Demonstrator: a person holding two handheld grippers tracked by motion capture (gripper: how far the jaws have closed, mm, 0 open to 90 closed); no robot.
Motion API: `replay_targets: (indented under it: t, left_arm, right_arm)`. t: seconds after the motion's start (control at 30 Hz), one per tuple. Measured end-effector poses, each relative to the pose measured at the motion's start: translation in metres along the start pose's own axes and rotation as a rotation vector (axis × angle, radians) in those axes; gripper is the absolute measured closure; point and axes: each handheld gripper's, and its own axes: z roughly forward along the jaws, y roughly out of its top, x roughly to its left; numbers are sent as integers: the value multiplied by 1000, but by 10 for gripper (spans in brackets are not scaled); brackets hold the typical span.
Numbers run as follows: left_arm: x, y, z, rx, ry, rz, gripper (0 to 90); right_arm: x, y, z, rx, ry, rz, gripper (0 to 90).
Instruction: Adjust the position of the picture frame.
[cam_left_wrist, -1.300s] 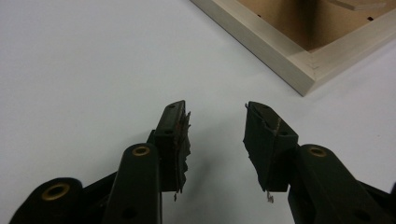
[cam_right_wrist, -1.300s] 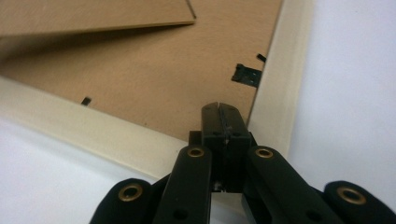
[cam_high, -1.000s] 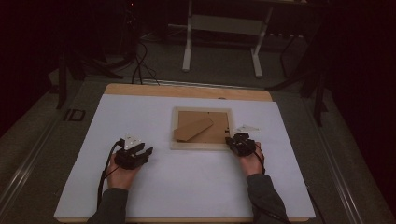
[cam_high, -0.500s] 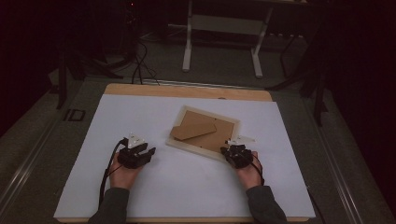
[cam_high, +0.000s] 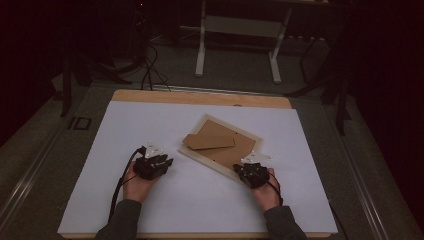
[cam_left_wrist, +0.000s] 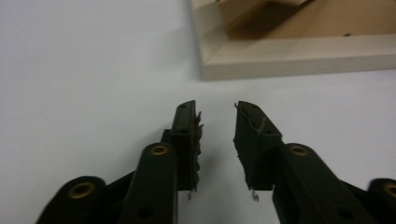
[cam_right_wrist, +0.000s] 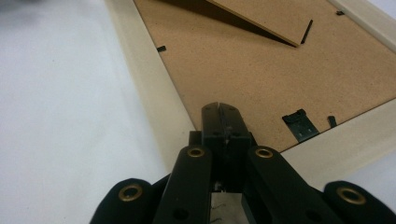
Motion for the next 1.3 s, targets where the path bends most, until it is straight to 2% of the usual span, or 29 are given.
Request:
replay_targets:
  t: [0.1,0.2,0.33,0.43,0.53,0.67,0.87,0.9,1.0,1.13,1.2,1.3]
  left_arm:
    - [-3,10,6,-6,-21,35,779]
    - [-7,20,16,-6,-40,79,890]
    - [-11,30,31,-12,-41,111,900]
    - [-7,32,39,-19,-23,89,900]
    - [3,32,45,-18,3,36,900]
    - [11,38,50,-11,24,17,900]
    - [16,46,59,15,26,18,900]
    - [17,46,60,12,18,6,900]
    - [18,47,64,21,15,1,900]
    - [20,47,70,42,22,-12,898]
    - [21,46,73,46,8,-25,898]
    - [21,45,75,63,13,-32,900]
  right_arm:
    - [1,-2,-1,-4,8,3,900]
    - [1,-3,-2,-6,16,5,900]
    - [1,-3,-2,-7,19,7,900]
    - [0,-4,-3,-6,20,5,900]
    - [-1,-4,-3,-6,24,7,900]
    - [-4,-5,-4,-15,31,12,900]
    - [-24,-9,-14,-54,-83,108,890]
    - [-28,-10,-16,-59,-101,126,890]
    - [-38,-14,-20,-59,-178,173,884]
    - [-49,-20,-19,-37,-228,250,875]
    - [-53,-23,-16,-17,-242,273,875]
    - [-56,-25,-11,0,-244,301,885]
